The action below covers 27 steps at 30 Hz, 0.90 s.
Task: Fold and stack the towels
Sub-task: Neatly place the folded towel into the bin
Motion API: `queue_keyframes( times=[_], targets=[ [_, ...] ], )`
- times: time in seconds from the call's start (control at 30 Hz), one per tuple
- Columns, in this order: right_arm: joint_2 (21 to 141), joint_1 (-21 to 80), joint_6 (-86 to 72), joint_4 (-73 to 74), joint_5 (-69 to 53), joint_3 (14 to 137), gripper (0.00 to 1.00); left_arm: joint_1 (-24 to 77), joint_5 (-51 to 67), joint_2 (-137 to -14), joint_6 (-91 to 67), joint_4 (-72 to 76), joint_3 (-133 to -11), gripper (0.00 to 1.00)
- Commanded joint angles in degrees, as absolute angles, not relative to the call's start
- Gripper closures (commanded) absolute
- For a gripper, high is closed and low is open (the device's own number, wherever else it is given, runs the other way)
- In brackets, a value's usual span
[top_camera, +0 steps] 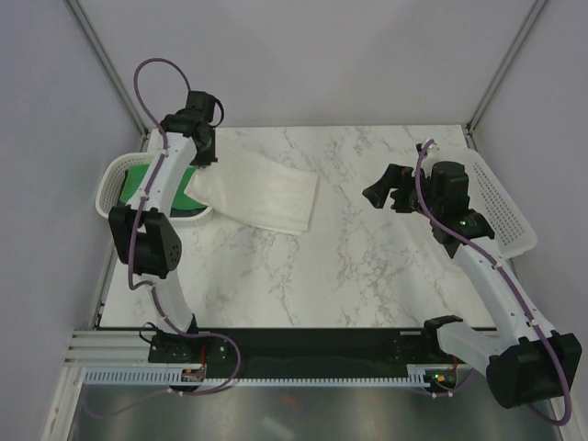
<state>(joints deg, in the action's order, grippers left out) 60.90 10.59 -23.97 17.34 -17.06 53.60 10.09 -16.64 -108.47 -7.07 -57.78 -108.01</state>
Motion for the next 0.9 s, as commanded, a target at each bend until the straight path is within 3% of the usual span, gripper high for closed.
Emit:
queue_keyframes(
  times=[0.0,0.53,0.87],
  targets=[
    [59.42,10.55,-23.73,14.51,-18.89,52.82,0.02,7.12,-24.86,-109.68,-3.00,-57.75,-111.53,0.98],
    [57.04,16.17,-23.64,13.62,-18.72,52.91,0.02,-10.97,-31.37,-116.10,6.15,-51.95,-106.44,0.98],
    [54.14,19.51,-21.53,15.47,-13.62,52.38,0.02,-13.45,-38.40,-120.84,9.57,-44.12,-111.09,0.98]
  ],
)
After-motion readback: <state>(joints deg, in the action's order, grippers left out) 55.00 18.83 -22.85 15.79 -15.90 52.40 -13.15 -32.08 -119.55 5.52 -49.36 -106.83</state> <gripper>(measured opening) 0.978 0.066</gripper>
